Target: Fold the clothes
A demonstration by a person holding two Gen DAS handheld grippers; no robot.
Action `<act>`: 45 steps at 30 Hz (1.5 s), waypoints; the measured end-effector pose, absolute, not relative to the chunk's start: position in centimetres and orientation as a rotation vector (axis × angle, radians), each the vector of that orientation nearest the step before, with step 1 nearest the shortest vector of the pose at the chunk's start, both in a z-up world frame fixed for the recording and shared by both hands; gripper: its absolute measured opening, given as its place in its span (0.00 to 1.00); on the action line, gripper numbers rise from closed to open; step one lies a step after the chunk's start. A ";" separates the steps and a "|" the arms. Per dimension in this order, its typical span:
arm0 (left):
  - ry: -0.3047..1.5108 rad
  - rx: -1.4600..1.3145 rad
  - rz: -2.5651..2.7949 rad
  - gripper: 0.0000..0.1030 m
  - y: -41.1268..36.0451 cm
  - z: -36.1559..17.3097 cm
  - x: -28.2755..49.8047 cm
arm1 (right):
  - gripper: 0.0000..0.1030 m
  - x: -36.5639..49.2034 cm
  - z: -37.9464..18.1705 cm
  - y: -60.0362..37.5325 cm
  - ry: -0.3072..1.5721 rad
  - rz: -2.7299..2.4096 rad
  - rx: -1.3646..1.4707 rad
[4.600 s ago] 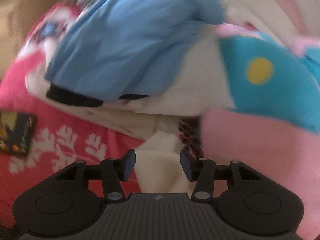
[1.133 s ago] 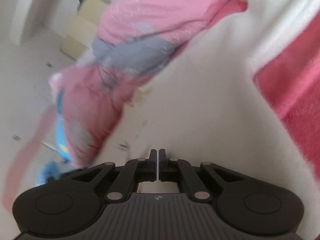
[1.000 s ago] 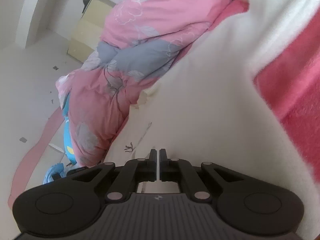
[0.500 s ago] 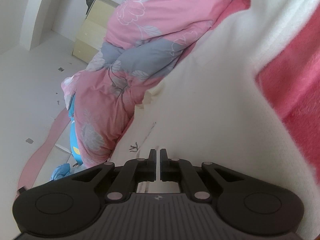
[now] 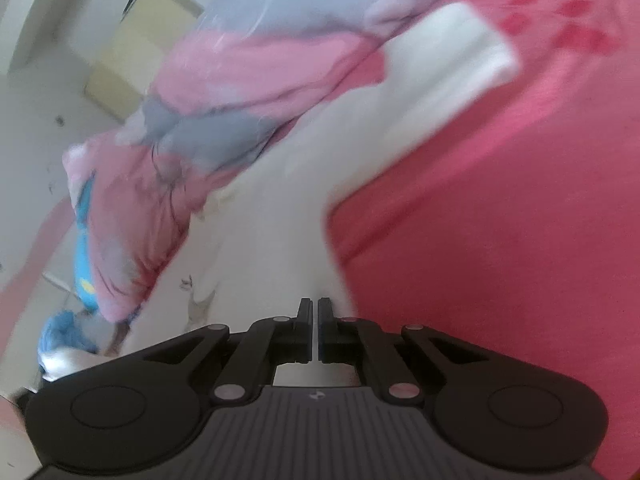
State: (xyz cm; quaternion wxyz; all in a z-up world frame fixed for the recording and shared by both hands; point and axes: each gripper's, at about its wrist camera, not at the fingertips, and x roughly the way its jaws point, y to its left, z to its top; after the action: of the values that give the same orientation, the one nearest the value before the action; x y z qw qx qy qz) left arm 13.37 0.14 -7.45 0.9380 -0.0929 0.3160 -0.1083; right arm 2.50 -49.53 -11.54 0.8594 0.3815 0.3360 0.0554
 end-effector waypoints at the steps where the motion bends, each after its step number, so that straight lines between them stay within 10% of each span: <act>1: 0.640 -0.203 -0.226 0.32 0.4 -7.6 13.0 | 0.05 2.2 -11.3 -50.7 0.722 0.033 0.768; 5: 0.637 -0.262 -0.242 0.33 1.3 -8.1 13.0 | 0.08 2.2 -10.6 -55.5 0.690 -0.131 0.790; 9: 0.634 -0.296 -0.250 0.33 1.7 -8.5 13.1 | 0.34 4.3 -9.6 -58.9 0.610 -0.253 0.791; 30: 0.612 -0.385 -0.281 0.34 2.8 -9.2 13.4 | 0.13 16.3 -3.0 -49.6 0.511 -0.136 0.289; 45: 0.610 -0.400 -0.286 0.34 3.0 -9.3 13.3 | 0.39 17.5 -5.4 -36.4 0.629 0.305 -0.058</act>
State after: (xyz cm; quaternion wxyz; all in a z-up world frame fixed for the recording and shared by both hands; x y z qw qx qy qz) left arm 13.30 3.02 -9.28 0.9243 -0.1947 0.2972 -0.1393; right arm 17.49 -36.37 -5.42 0.9392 -0.0284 0.3079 0.1495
